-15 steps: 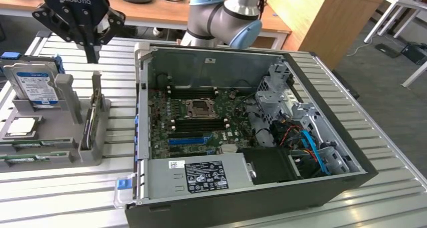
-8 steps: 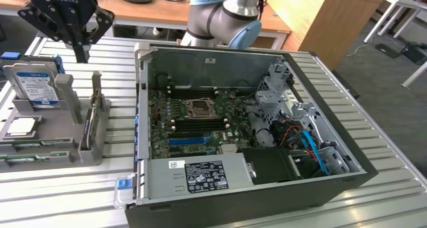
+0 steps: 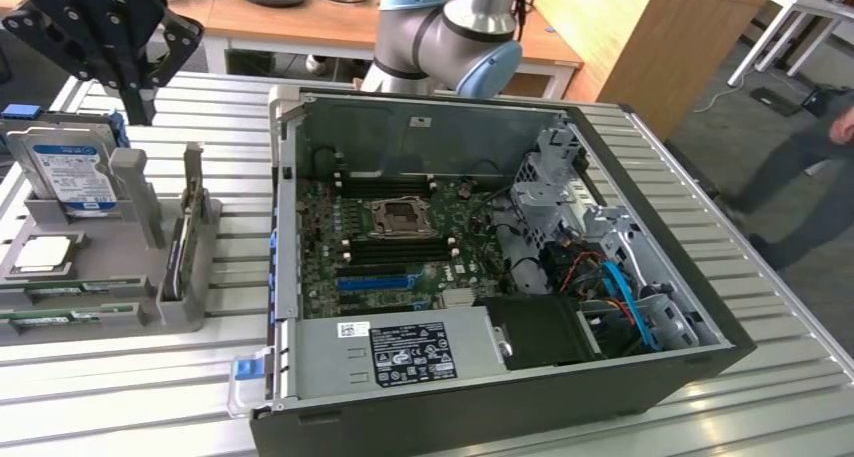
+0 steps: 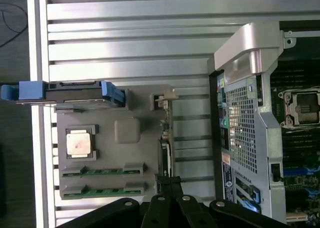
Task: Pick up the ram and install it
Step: 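Reach for the ram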
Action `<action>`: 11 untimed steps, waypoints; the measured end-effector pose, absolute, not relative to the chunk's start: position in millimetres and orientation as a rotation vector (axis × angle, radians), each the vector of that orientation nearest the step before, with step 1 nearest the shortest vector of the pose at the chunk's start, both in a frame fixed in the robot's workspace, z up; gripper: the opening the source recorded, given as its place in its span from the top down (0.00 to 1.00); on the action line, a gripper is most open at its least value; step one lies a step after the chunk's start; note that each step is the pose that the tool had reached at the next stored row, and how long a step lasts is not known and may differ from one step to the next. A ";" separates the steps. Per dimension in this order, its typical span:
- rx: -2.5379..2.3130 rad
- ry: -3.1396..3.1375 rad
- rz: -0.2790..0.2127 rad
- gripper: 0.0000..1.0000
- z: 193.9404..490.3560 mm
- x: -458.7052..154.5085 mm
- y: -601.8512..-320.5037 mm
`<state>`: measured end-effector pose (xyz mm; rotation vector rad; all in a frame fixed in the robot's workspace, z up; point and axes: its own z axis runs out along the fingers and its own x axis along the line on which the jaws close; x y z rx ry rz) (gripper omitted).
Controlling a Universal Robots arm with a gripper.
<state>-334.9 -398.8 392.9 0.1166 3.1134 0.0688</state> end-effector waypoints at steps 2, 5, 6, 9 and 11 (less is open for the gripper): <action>0.116 3.113 0.069 0.89 392.9 -339.4 -398.9; 0.117 3.113 0.069 0.89 392.8 -346.0 -398.9; 0.117 3.113 0.069 0.89 392.8 -348.2 -398.9; 0.117 3.113 0.069 0.89 392.8 -354.8 -398.8; 0.117 3.113 0.069 0.89 392.8 -358.8 -398.8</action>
